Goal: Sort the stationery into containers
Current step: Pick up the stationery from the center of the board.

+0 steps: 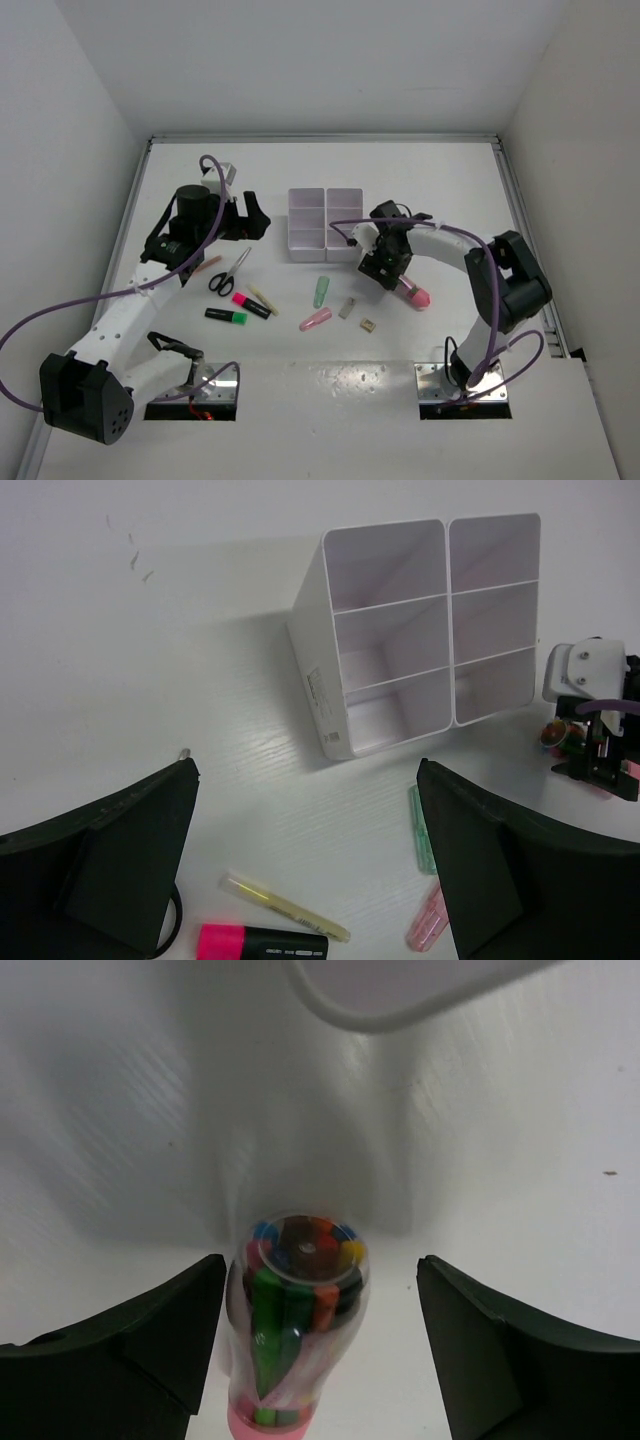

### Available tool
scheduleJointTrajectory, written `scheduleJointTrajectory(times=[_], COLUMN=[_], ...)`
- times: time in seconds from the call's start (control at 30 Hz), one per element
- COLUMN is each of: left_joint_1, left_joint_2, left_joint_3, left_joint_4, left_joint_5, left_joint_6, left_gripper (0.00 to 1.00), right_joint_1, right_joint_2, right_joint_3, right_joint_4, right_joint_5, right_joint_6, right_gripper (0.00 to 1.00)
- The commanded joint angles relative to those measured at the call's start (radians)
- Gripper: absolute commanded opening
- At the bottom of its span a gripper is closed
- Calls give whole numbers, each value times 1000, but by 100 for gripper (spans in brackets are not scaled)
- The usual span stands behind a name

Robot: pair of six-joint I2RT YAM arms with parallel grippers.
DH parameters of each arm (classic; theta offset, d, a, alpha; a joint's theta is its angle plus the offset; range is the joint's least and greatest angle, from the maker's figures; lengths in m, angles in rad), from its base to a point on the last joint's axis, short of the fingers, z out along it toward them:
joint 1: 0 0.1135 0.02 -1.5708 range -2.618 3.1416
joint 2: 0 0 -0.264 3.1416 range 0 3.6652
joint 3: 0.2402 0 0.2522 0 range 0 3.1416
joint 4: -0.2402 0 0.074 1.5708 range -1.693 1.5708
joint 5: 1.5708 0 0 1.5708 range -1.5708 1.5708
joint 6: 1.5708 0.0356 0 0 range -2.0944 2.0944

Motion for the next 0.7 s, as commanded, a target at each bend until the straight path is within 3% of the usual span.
scheduleJointTrajectory(times=[0.0,0.13,0.23,0.37,0.47,0.53,0.67], left_joint_1=[-6,-6,-6,-6,-6,-6,-6], left_joint_2=[-2,-2,-2,-2,-2,-2,-2], left_joint_3=[38,38,38,38,38,38,38], left_joint_4=[18,18,18,18,18,18,18], left_joint_5=[-1,-1,-1,-1,-1,-1,8], left_joint_6=[-6,-6,-6,-6,-6,-6,-6], left_gripper=[97,97,97,97,97,97,97], right_joint_1=[19,28,28,28,28,38,38], right_joint_2=[36,56,56,56,10,-20,-161], right_joint_3=[-4,-13,-13,-13,8,50,206], right_joint_4=[32,32,32,8,-40,-81,-295], right_joint_5=[1,12,21,30,30,4,-198], right_joint_6=[11,11,11,11,21,21,7], right_gripper=[77,74,64,32,19,2,0])
